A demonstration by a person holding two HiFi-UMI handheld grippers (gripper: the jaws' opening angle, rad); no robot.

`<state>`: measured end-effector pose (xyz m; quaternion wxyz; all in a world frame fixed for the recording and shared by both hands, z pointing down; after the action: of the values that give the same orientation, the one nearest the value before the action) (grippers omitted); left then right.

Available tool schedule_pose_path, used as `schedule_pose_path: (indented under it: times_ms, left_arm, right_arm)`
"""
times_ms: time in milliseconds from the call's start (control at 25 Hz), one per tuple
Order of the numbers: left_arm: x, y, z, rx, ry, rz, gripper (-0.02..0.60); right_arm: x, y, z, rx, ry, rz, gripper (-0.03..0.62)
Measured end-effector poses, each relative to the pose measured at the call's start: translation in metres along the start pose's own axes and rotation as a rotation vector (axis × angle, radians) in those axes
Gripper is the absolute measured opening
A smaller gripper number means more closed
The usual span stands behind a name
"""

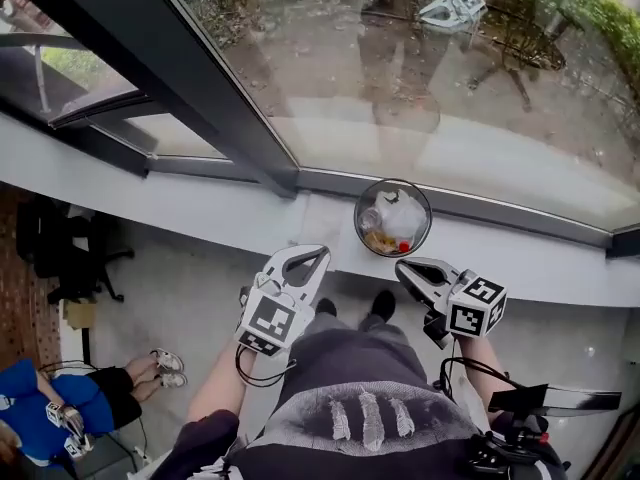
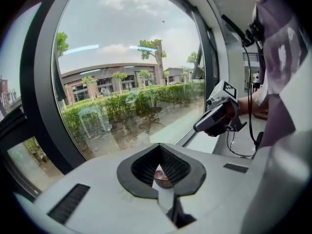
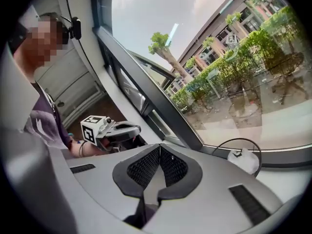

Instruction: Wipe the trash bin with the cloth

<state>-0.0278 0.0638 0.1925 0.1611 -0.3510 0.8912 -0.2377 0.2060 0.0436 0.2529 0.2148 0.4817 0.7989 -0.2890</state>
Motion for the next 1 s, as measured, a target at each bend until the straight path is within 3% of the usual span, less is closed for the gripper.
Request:
schedule_pose_path:
  times_ms: [160, 400, 520, 600, 720, 880, 920, 960, 1000]
  left_arm:
    - [0.013, -0.042, -0.05, 0.151, 0.008, -0.053, -0.003]
    - [0.047, -0.109, -0.135, 0.332, -0.087, -0.099, -0.003]
    - [0.052, -0.136, -0.174, 0.371, -0.053, -0.175, -0.002]
    - [0.061, -0.156, -0.194, 0.376, -0.024, -0.21, -0.002]
    - [0.064, -0.184, -0.237, 0.433, -0.087, -0.236, -0.003]
    - [0.061, -0.207, -0.298, 0.511, -0.145, -0.392, -0.002]
    - [0.064, -0.211, -0.313, 0.556, -0.158, -0.444, 0.084]
    - [0.068, -0.215, -0.329, 0.612, -0.18, -0.485, 0.239]
    - [0.072, -0.22, -0.343, 0.666, -0.215, -0.505, 0.33]
  right_arm:
    - [-0.037, 0.005, -0.009, 0.08, 0.009, -0.116, 0.0]
    - [-0.092, -0.005, -0.027, 0.186, 0.032, -0.317, 0.0]
    - [-0.114, -0.01, -0.042, 0.253, 0.034, -0.47, 0.001]
    - [-0.129, -0.024, -0.049, 0.293, 0.079, -0.528, 0.002]
    - [-0.13, -0.047, -0.066, 0.389, 0.225, -0.506, 0.026]
    - [-0.109, -0.085, -0.1, 0.648, 0.449, -0.307, 0.171]
    - [-0.106, -0.097, -0.106, 0.706, 0.494, -0.265, 0.196]
    - [-0.104, -0.109, -0.112, 0.753, 0.533, -0.236, 0.211]
    - [-0.105, -0.119, -0.118, 0.794, 0.572, -0.222, 0.218]
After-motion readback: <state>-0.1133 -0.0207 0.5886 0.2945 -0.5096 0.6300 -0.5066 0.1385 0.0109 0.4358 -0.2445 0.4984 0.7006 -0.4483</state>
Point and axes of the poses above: the fingertips, and each gripper's own axes: y backward along the fingers, x to its left, z out of its top, the point moved 8 cm from there along y, backward along the fingers, and after that the axes turned 2 degrees about -z, right-handed, at the moved point
